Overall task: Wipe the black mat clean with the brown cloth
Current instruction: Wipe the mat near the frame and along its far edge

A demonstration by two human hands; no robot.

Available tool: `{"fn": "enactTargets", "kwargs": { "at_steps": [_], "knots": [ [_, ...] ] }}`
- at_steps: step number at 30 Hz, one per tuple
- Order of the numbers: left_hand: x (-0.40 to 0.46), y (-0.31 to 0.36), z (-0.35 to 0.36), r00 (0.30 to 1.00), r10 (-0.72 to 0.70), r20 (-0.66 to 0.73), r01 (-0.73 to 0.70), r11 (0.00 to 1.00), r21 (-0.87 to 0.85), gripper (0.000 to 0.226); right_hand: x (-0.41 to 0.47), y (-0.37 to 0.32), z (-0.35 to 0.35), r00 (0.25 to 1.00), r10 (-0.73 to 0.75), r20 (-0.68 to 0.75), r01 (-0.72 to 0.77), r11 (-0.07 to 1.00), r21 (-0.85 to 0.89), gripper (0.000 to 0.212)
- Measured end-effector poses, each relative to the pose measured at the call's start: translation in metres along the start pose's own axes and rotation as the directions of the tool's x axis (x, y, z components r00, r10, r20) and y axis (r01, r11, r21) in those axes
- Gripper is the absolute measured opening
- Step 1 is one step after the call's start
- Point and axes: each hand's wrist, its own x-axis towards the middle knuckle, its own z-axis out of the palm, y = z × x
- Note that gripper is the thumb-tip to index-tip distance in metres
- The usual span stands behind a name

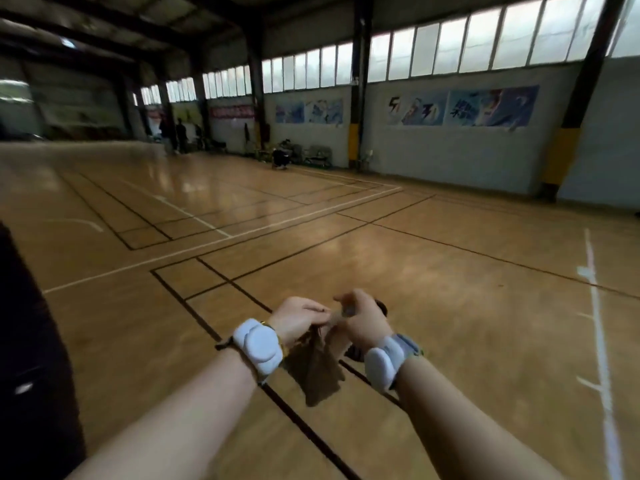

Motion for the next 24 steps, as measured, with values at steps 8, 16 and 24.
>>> {"fn": "enactTargets", "kwargs": {
  "at_steps": [8, 16, 24],
  "knots": [
    [0.098, 0.019, -0.049, 0.952, 0.105, -0.287, -0.078, 0.992, 0.104, 0.013, 0.143, 0.017, -0.029, 0.882, -0.1, 0.461, 0.282, 0.896, -0.344, 0.022],
    [0.161, -0.021, -0.124, 0.837, 0.094, -0.539, 0.023, 0.978, 0.207, 0.021, 0.248, 0.006, 0.011, 0.844, -0.108, 0.525, -0.149, 0.893, 0.424, 0.024],
    [0.237, -0.055, -0.215, 0.734, -0.034, -0.678, 0.033, 0.999, -0.013, 0.026, 0.348, -0.033, 0.113, 0.892, -0.165, 0.42, 0.016, 0.942, 0.335, 0.029]
  ]
}}
